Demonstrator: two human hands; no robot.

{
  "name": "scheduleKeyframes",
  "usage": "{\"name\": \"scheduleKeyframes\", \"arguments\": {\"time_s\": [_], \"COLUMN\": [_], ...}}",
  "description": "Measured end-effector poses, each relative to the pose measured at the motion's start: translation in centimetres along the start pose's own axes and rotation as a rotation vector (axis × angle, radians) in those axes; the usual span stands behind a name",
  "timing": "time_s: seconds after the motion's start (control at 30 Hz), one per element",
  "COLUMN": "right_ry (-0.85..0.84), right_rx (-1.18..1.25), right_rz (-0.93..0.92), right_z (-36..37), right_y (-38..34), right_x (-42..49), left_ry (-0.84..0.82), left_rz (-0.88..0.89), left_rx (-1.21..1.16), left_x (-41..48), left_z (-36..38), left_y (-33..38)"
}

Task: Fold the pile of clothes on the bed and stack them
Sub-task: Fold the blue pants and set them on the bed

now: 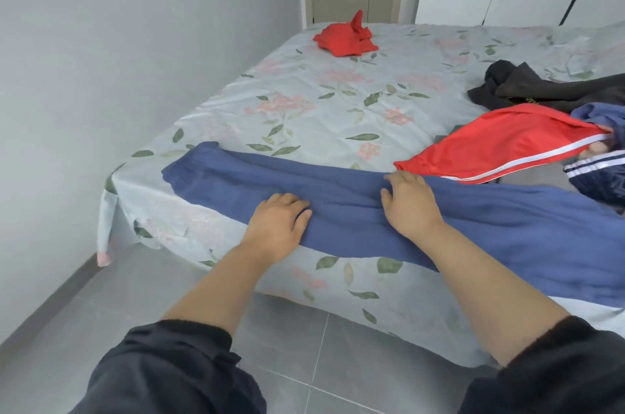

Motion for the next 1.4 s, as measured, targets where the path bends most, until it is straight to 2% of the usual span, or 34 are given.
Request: {"name": "scheduleKeyframes", "arguments": {"time_s": [0.17, 0.4, 0.47, 0.57, 0.63, 0.67, 0.73, 0.87, 0.93, 1.03, 1.1, 1.27, 1.33, 1.4], "right_ry": [-0.142, -0.290, -0.247, -0.014, -0.065, -0.117, -0.103, -0.009, -0.042, -0.225, -0.304, -0.263, -0.187, -0.214], "right_rx": [0.122, 0.180, 0.225, 0.250, 0.131, 0.032, -0.120, -0.086, -0.053, -0.090, -0.163, -0.293, -0.309, -0.271], "right_rz": [-0.058, -0.086, -0.043, 0.074, 0.114, 0.104, 0.034, -0.163, -0.235, -0.288, -0.281, -0.193, -0.152, -0.128], "right_z": [2.6, 6.3, 6.2, 4.0, 4.5, 5.1, 5.4, 5.8, 7.0, 10.4, 11.8, 10.9, 10.4, 10.8], "right_y": [-3.8, -8.1, -8.2, -6.6, -5.9, -5.9, -6.9, -11.0, -13.1, -15.0, -15.0, -14.5, -14.2, -13.9], "right_x": [4.8, 8.9, 9.8, 11.2, 11.4, 11.4, 11.4, 11.1, 10.2, 8.2, 7.2, 6.5, 5.3, 4.0], "left_ry": [-0.007, -0.109, -0.144, -0.205, -0.235, -0.220, -0.104, 0.165, 0.236, 0.297, 0.343, 0.529, 0.529, 0.466], "left_rz": [-0.207, -0.309, -0.309, -0.323, -0.339, -0.349, -0.371, -0.482, -0.602, -0.895, -1.031, -1.101, -1.116, -1.114], "left_rx": [0.138, 0.137, 0.139, 0.157, 0.143, 0.125, 0.082, 0.025, -0.005, -0.108, -0.246, -0.460, -0.496, -0.498], "left_x": [2.1, 3.5, 3.6, 3.6, 3.5, 3.5, 3.8, 4.1, 3.6, 0.9, -1.0, -1.9, -1.9, -1.8], "left_z": [-0.5, 0.1, 0.5, 1.1, 1.3, 1.1, -0.1, -3.3, -4.2, -4.6, -4.3, -5.2, -5.3, -5.0], "left_y": [-4.2, -7.5, -8.1, -8.8, -9.2, -9.4, -10.0, -12.7, -15.3, -20.4, -22.8, -25.5, -26.4, -27.4]}}
Point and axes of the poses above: each hand's wrist, its own x-axis towards the middle knuckle, its own z-axis out of the palm, y = z × x, the point moved 9 cm from there along x, towards the middle knuckle, and after that the axes turned 1 degree about -x, right-handed, at the moved point
